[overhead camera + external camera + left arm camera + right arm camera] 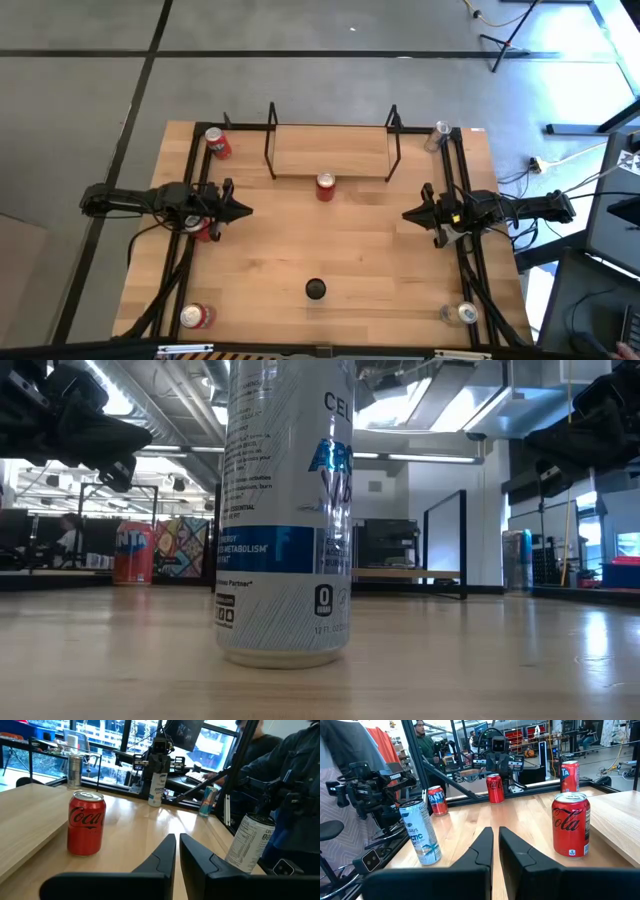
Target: Place canned beverage on shelf
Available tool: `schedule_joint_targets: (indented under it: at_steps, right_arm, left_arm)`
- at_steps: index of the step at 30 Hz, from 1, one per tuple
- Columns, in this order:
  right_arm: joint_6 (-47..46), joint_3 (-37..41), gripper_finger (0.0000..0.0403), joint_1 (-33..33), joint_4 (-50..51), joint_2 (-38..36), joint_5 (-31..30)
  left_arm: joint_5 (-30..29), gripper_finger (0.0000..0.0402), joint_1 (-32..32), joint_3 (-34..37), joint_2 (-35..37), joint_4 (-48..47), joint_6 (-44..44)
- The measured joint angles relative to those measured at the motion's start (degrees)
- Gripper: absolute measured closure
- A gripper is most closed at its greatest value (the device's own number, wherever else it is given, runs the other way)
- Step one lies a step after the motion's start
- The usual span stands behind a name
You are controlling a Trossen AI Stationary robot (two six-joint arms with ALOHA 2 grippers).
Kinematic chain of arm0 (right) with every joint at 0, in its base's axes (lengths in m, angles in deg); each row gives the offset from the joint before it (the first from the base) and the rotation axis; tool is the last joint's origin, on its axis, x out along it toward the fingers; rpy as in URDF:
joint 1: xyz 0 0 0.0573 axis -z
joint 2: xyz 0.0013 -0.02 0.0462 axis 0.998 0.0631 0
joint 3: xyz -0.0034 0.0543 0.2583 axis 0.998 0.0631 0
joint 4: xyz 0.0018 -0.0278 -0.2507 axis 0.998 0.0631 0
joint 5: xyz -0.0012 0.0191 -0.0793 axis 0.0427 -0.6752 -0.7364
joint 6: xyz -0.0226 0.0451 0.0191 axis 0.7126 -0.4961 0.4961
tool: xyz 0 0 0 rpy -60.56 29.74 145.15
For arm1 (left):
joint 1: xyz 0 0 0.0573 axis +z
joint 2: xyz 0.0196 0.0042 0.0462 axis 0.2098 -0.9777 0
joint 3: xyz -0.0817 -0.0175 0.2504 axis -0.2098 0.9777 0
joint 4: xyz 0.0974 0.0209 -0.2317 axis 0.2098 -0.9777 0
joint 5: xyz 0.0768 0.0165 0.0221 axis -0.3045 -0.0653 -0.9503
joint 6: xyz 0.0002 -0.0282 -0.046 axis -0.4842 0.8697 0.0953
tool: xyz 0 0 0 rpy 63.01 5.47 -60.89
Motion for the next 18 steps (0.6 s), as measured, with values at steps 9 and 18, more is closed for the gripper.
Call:
schedule_joint_targets:
  at_steps: [9,18]
  right_arm:
    - [-0.01,0.0,0.0384,0.0,0.0,0.02,0.01]
    - [0.03,0.0,0.0384,0.02,-1.76,0.72,-11.97]
  left_arm:
    - [0.0,0.0382,-0.02,0.0,0.0,0.0,0.0]
    - [0.0,0.0382,-0.01,-0.01,-0.02,0.0,0.01]
